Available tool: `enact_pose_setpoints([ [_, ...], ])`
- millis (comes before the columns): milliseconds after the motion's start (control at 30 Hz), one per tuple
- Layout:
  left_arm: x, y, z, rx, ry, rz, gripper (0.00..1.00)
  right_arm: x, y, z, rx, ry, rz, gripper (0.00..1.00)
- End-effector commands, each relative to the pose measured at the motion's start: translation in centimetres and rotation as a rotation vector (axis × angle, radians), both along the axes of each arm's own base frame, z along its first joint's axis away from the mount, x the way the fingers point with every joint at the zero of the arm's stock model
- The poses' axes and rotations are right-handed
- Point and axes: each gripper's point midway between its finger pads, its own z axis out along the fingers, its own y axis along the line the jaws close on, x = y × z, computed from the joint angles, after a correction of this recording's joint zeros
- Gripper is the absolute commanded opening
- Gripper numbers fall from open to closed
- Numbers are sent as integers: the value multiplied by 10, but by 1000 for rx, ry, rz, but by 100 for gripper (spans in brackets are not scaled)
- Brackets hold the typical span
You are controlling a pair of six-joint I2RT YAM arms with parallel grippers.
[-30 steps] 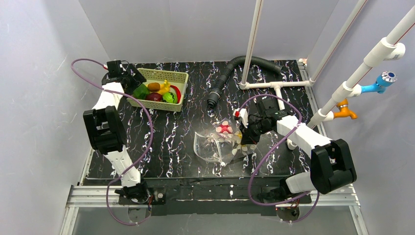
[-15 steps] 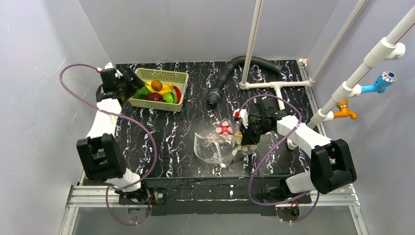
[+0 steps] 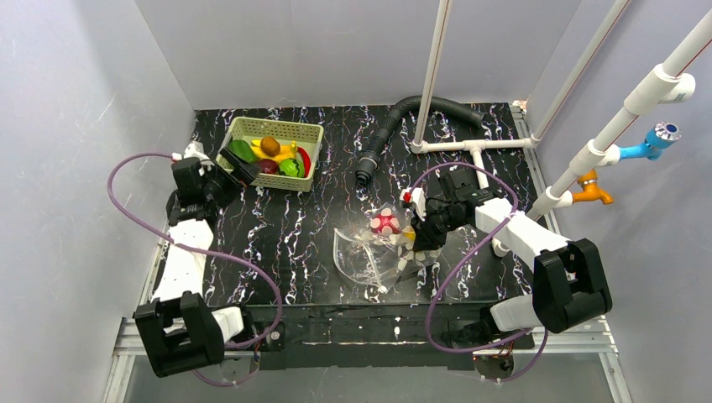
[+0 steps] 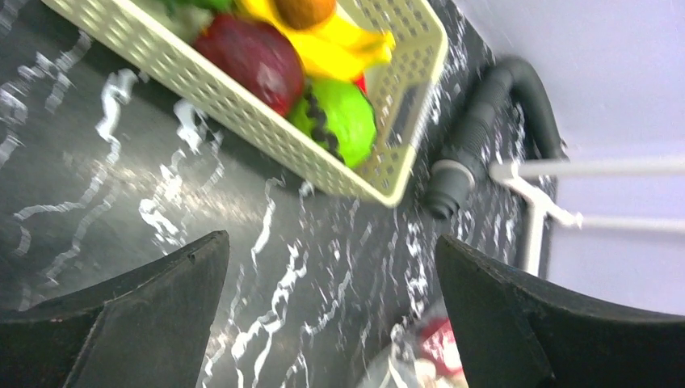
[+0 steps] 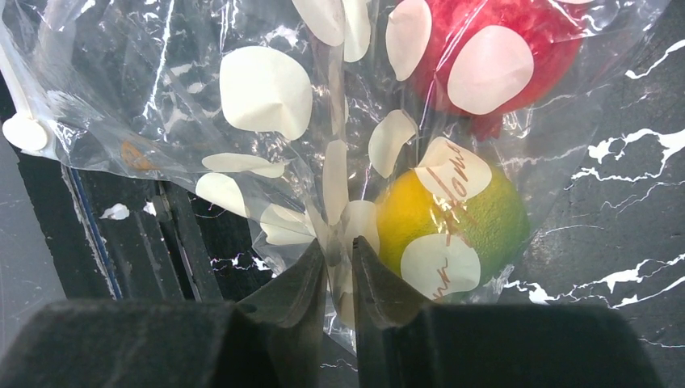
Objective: Open the zip-top bag and remove the fake food
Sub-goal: Place the fake vegetable in the bin, then pick up the fake fruit from the zipper food storage bag.
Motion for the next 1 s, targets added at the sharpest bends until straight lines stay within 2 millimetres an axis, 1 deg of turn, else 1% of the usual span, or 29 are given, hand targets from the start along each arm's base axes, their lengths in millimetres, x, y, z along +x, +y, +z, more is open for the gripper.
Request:
enact_pose_setpoints([
  [0,-34,-47,11,-143,-43,-207,98,4,3,16,39,-55,20,26],
  [67,-52,-61,8,-166,-35,-259,98,4,3,18,44,-68,22,29],
  [100,-63,-69,1,-176,-18,-285,98,4,3,18,47,-72,22,30],
  [133,-73,-76,-1,-178,-11,-307,98,4,3,19,49,-78,23,31],
  [267,-112,-108,-26,-153,40,-382,98,5,4,22,57,-99,24,34],
  [333,-126,-119,-35,-142,55,-404,98,5,3,23,60,-104,23,34],
  [467,-143,-131,-45,-180,80,-421,98,5,3,27,74,-123,22,36],
  [633,-159,-149,-50,-168,107,-499,98,4,3,35,101,-147,24,37],
  [967,-178,-174,-67,-141,151,-579,98,3,1,45,141,-173,22,39],
])
